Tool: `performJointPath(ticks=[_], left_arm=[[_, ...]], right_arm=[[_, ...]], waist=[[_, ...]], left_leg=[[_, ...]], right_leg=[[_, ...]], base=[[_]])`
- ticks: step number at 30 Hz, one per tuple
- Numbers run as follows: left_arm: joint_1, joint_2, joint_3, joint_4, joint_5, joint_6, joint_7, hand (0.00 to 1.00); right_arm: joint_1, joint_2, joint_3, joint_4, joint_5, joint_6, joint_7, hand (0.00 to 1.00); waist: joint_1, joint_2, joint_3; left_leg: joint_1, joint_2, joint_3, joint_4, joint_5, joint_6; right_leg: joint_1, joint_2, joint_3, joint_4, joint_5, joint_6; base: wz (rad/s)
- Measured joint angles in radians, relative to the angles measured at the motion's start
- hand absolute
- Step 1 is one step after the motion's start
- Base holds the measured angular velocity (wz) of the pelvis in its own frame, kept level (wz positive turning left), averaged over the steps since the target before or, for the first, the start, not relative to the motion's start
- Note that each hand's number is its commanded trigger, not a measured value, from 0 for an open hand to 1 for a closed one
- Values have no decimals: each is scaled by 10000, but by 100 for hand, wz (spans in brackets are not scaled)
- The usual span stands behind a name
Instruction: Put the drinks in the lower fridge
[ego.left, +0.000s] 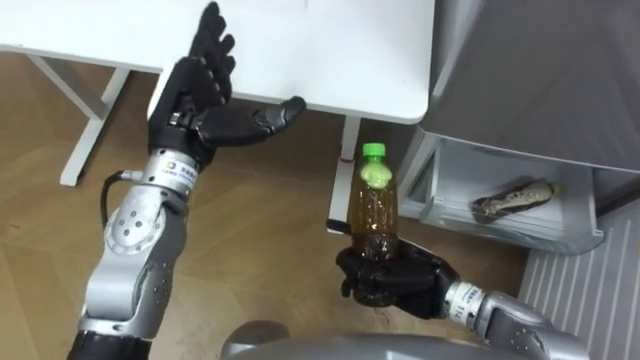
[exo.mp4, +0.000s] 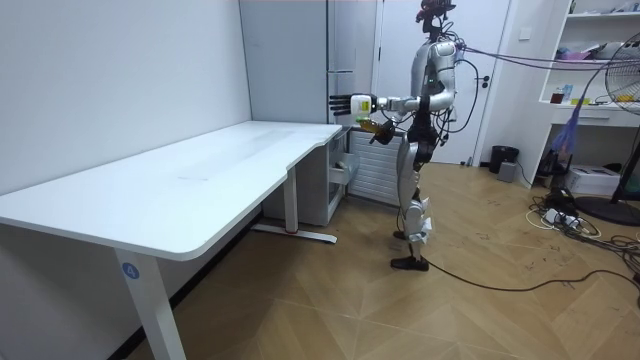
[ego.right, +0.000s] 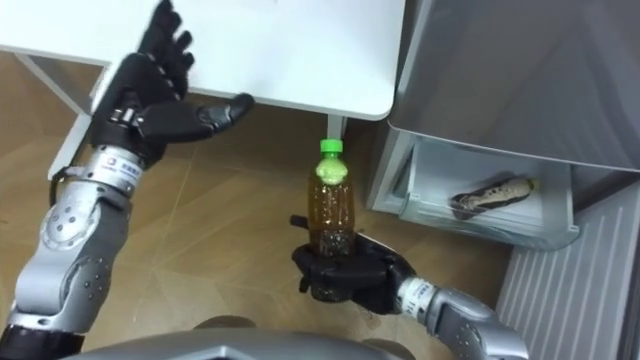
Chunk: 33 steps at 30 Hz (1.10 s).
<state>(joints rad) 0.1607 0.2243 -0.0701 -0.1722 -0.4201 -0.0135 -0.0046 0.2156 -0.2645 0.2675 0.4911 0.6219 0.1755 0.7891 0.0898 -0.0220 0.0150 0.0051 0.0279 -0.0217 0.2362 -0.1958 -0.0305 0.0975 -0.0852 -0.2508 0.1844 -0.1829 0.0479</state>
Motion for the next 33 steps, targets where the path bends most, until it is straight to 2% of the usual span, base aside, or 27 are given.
performJointPath(ticks=[2, 4, 6, 10, 13, 17, 19, 22, 26, 29, 33], left_arm=[[0, 2, 81, 0, 38, -134, 173, 0], [-2, 0, 405, -1, 524, -388, 451, 0], [-1, 1, 752, 0, 593, -512, 757, 0], [2, 1, 1305, 0, 607, -748, 1550, 0], [13, -30, 1576, 1, 585, -788, 1988, 0], [137, -69, 2175, 303, 584, -806, 2352, 0], [218, -68, 2375, 982, 317, -802, 2663, 0], [469, -69, 2546, 1890, -644, -755, 3046, 0], [938, -74, 2609, 3031, -897, -721, 3268, 0], [1225, -95, 2292, 4489, -886, -681, 3265, 0], [1447, -181, 1637, 6242, -871, -327, 3166, 0]], right_arm=[[15, 30, -164, 0, -39, -22, 15, 100], [24, 65, -439, 1, -496, -234, 45, 100], [55, 33, -574, 22, -765, -281, 49, 100], [439, -57, -603, 47, -837, -299, 46, 100], [630, -96, -627, 47, -842, -294, 46, 100], [663, -128, -731, 47, -824, -286, 46, 100], [764, -160, -876, 47, -818, -278, -2, 100], [838, -171, -1020, 67, -808, -197, -349, 100], [891, -40, -1216, 190, -747, -29, -630, 100], [934, 203, -1367, 418, -405, 7, -782, 100], [926, 315, -1381, 679, 202, 19, -1034, 100]], waist=[[3, 20, 8], [-3, 61, 27], [25, 119, 34], [258, 224, -1], [526, 243, -14], [604, 222, -34], [761, 202, -88], [816, 199, -88], [808, 191, -101], [777, 193, -99], [701, 188, -89]], left_leg=[[52, 0, -5, -5, -2, -1], [72, -1, -22, -5, -2, -1], [85, 0, -18, -6, -1, -1], [292, 4, 28, -166, 1, -1], [385, 8, 76, -229, 5, -3], [427, 7, 78, -318, 28, -4], [540, -7, 100, -322, 41, -7], [584, -13, 56, -335, 40, -8], [589, -11, 61, -340, 40, -8], [600, -7, 77, -331, 37, -10], [529, -10, 71, -334, 34, -10]], right_leg=[[61, 0, -6, -2, 0, 0], [83, 3, -4, -1, 0, 0], [85, 6, 5, -5, 0, 0], [207, 4, 42, -14, -2, 4], [235, 4, 81, -13, -3, 5], [283, 1, 40, -38, -3, 5], [384, 1, 32, -164, -3, 4], [457, 3, 2, -176, -3, 5], [465, -3, -7, -159, -4, 6], [488, -1, -6, -169, -3, 5], [502, -2, -27, -179, -4, 6]], base=[[0], [0], [0], [-4], [-5], [0], [0], [3], [0], [0], [0]])
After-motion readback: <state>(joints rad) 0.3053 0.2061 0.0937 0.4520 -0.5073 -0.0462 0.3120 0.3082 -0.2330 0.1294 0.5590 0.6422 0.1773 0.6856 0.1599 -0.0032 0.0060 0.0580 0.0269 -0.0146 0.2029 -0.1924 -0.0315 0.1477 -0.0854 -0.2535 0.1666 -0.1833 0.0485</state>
